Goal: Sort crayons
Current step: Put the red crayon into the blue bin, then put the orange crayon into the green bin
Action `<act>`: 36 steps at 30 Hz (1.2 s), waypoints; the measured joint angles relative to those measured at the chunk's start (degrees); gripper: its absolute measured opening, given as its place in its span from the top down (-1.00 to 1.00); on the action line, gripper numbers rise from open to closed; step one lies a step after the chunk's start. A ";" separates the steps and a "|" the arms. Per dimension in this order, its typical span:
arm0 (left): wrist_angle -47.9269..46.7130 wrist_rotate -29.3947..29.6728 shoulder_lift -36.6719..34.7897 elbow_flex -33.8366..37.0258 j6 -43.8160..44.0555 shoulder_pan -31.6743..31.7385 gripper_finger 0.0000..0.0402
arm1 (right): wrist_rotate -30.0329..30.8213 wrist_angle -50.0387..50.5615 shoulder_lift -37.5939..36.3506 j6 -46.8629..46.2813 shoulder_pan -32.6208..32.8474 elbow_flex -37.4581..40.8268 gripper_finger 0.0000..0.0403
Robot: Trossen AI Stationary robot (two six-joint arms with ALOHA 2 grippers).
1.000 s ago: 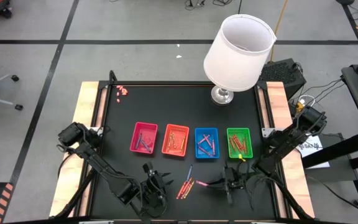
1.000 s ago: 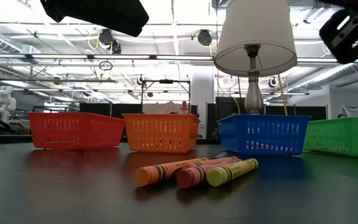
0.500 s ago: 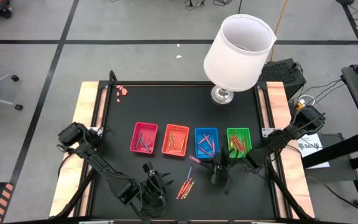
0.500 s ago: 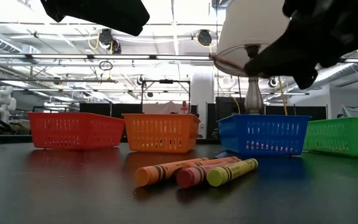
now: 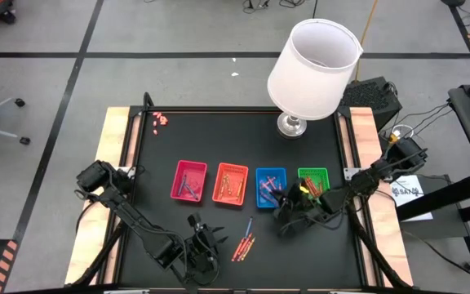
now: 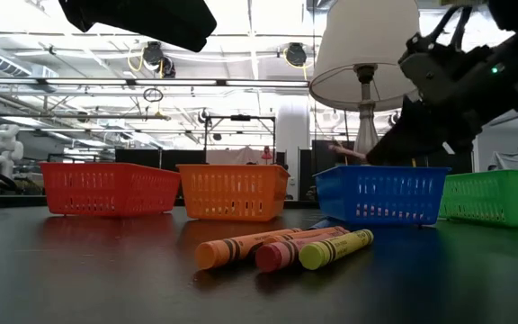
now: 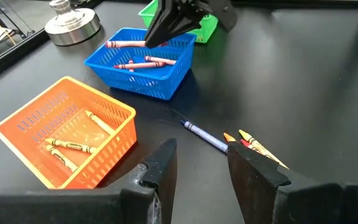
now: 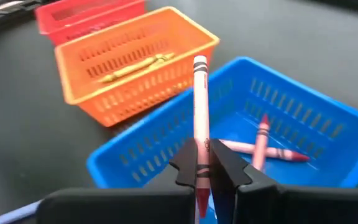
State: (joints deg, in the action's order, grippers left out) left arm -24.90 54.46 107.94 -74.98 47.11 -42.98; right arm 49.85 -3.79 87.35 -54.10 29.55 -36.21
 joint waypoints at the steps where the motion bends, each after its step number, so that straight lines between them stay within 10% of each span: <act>1: 0.04 0.00 0.01 -0.01 0.00 0.00 0.30 | 0.04 0.74 0.00 -0.89 -0.27 0.00 0.97; 20: 0.45 -0.41 0.31 -0.02 0.00 0.15 0.30 | 1.15 3.42 -0.02 -6.09 -1.34 -0.19 0.45; 36: 20.18 -9.30 6.54 -0.15 -11.57 -1.77 0.30 | 0.87 1.02 -3.41 20.43 9.71 -9.72 0.36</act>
State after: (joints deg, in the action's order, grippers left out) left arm -4.71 45.16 114.48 -75.13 35.55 -44.75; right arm 50.72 -2.77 83.94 -33.66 39.26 -45.93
